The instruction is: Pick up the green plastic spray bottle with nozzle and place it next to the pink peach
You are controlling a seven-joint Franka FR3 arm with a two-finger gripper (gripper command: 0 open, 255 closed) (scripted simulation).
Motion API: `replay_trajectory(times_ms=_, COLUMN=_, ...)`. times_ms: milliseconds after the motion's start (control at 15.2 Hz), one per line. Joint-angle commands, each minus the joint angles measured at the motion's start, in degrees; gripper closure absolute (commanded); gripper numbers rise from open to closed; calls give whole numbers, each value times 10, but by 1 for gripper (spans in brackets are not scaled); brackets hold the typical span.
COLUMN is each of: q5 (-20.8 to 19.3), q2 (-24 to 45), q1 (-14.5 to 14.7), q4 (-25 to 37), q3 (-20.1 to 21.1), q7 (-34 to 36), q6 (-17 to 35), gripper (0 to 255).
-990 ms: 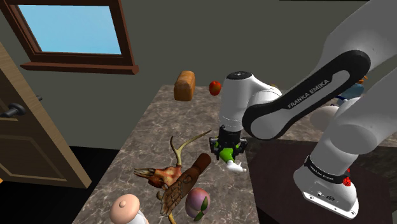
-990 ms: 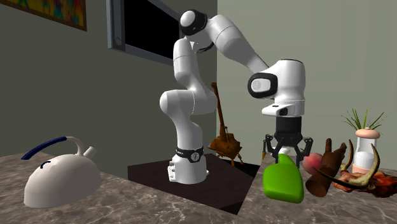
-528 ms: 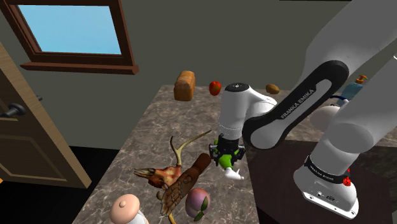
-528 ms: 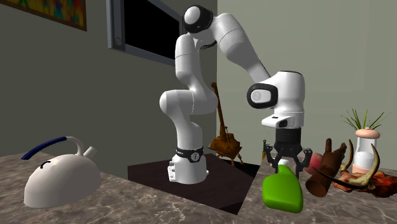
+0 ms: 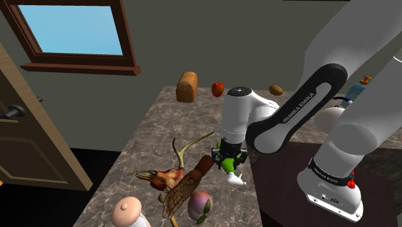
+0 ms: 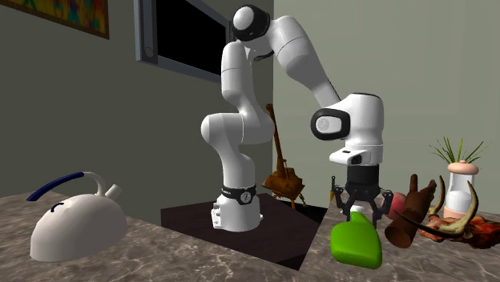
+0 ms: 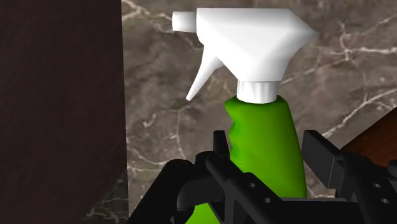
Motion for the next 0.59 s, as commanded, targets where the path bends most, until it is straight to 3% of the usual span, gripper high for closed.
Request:
replay_trajectory(times_ms=0, q5=0, q2=0, q1=0, q4=0, q3=0, q7=0, q6=0, gripper=0)
replay_trajectory(times_ms=330, q5=0, q2=0, q1=0, q4=0, q3=0, q7=0, q6=0, gripper=0)
replay_trajectory(times_ms=528, q5=60, q2=-87, q1=36, q4=12, q3=-34, q7=-45, q6=-91, gripper=0)
